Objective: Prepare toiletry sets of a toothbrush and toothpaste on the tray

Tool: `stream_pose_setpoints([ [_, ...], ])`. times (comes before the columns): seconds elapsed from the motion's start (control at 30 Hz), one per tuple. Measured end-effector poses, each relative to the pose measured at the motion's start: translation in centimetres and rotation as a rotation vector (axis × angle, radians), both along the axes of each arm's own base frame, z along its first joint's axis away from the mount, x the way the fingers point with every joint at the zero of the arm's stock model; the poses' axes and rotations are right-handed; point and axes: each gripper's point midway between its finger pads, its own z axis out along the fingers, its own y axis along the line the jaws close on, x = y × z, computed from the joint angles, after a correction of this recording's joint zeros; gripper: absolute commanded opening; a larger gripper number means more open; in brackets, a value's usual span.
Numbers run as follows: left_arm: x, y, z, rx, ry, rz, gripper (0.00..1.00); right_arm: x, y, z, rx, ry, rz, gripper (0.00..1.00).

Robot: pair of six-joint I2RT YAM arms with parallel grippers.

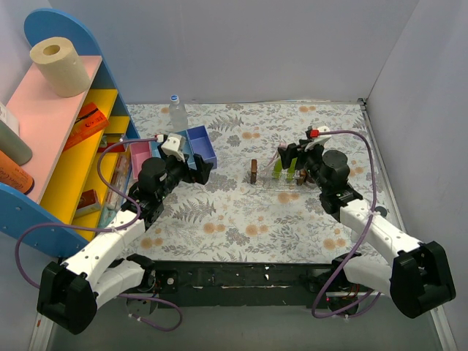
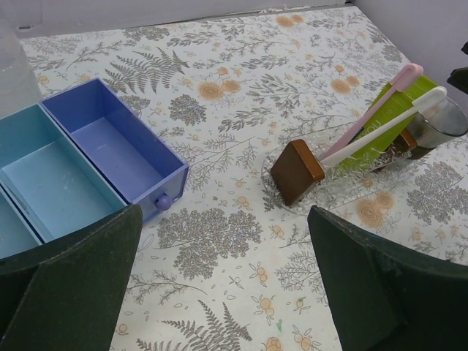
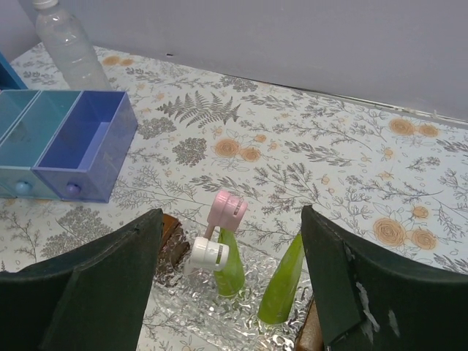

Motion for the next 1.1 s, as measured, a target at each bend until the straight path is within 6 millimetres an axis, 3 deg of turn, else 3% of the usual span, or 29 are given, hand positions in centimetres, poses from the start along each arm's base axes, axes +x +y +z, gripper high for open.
stream_pose_setpoints([
  [0.23, 0.6, 1.3, -0.3, -0.031, 0.034, 0.068, 0.98, 0.3, -2.0, 0.8, 0.013, 0.016, -0.054, 0.84],
  [0.43, 1.5, 3.8, -0.3, -0.054, 0.048, 0.199, 0.98, 0.7, -5.4, 1.4, 0.019, 0.047, -0.159, 0.84],
  [0.63, 1.7, 5.5, 0.9, -0.068, 0.013, 0.285, 0.98, -0.2, -8.6, 2.5, 0.018, 0.043, -0.260, 0.83],
  [1.1, 1.1, 7.3, 3.6, -0.104, -0.065, 0.372, 0.98, -3.8, -10.8, 6.9, 0.032, -0.071, -0.318, 0.81],
])
